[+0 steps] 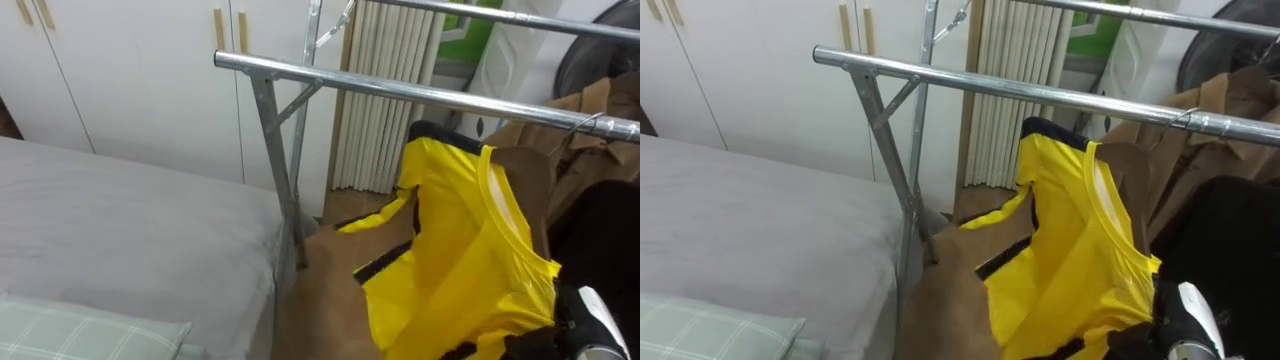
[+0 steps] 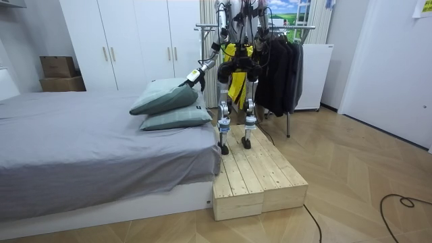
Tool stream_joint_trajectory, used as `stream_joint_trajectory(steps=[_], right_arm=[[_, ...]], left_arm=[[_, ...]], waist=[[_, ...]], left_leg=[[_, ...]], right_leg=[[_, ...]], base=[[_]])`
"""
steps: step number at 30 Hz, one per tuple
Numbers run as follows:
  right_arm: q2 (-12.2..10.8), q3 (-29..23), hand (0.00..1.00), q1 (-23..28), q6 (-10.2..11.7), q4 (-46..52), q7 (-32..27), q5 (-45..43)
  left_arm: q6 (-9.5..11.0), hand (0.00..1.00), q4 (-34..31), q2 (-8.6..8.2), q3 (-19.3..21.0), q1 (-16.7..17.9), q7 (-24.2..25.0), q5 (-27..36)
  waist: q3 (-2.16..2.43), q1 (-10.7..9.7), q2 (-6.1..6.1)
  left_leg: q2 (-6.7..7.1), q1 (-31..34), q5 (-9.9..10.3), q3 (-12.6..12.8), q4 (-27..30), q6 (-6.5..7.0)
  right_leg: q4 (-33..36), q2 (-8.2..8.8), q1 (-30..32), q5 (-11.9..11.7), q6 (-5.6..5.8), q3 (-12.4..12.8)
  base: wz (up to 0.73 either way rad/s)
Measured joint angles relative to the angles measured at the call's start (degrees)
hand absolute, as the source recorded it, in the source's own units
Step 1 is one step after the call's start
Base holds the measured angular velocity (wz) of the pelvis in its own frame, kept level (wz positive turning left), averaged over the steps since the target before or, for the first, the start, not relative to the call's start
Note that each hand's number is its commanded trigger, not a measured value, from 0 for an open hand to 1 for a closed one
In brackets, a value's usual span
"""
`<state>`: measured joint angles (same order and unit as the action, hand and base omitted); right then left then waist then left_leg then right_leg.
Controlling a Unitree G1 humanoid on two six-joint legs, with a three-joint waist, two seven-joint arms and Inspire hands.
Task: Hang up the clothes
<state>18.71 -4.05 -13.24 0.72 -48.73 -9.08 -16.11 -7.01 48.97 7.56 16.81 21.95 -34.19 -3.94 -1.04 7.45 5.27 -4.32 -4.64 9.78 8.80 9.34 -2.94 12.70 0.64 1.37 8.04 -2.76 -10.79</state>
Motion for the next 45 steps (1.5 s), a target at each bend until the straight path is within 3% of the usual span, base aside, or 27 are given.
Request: stream_joint_trajectory(steps=[23,29,35,42,45], right_arm=[[-0.5,0.0,0.0,0.64,-0.89,-0.02,-0.24,0.01],[-1.32,0.0,0.0,1.58,-0.79,0.07,-1.27,4.45],[-1.48,-0.03,0.0,1.56,-0.55,3.88,-2.86,7.91],[-1.53,0.0,0.0,1.57,-0.53,5.38,-2.89,15.29],[-1.95,0.01,0.0,1.56,-0.44,7.29,-2.77,23.59]], left_arm=[[0.0,0.0,0.28,0.07,-0.01,0.06,-0.11,-0.01],[0.0,0.0,2.01,-0.29,-0.09,-0.04,-0.55,0.87],[0.0,0.0,1.97,-0.34,-0.09,-0.08,-0.15,1.01],[0.0,0.0,1.97,-0.37,-0.06,-0.14,-0.1,1.6],[0.0,0.0,1.97,-0.37,-0.07,-0.35,-0.17,2.15]], waist=[[-0.07,-0.2,-0.3],[-0.09,-0.83,-1.17],[0.21,-1.04,-2.33],[0.27,-1.16,-2.46],[0.28,-1.28,-2.44]], left_leg=[[-0.13,-0.21,-0.02,0.01,-0.55,-0.06],[-0.22,-0.92,0.02,0.95,-0.99,-0.06],[-0.36,-0.81,0.02,1.52,-1.05,-0.08],[-0.37,-0.58,0.01,2.05,-1.05,-0.08],[-0.37,0.02,0.01,2.14,-0.94,-0.08]], right_leg=[[-0.07,-0.16,-0.05,-0.2,-0.26,-0.02],[-0.18,-0.41,-0.22,-0.2,-0.25,0.95],[0.08,-0.6,0.4,-0.22,-0.28,1.5],[0.19,-0.67,0.91,-0.26,-0.35,2.13],[0.3,-0.7,1.52,-0.31,-0.36,2.33]], base=[[0.0],[-0.07],[-0.05],[-0.04],[-0.01]])
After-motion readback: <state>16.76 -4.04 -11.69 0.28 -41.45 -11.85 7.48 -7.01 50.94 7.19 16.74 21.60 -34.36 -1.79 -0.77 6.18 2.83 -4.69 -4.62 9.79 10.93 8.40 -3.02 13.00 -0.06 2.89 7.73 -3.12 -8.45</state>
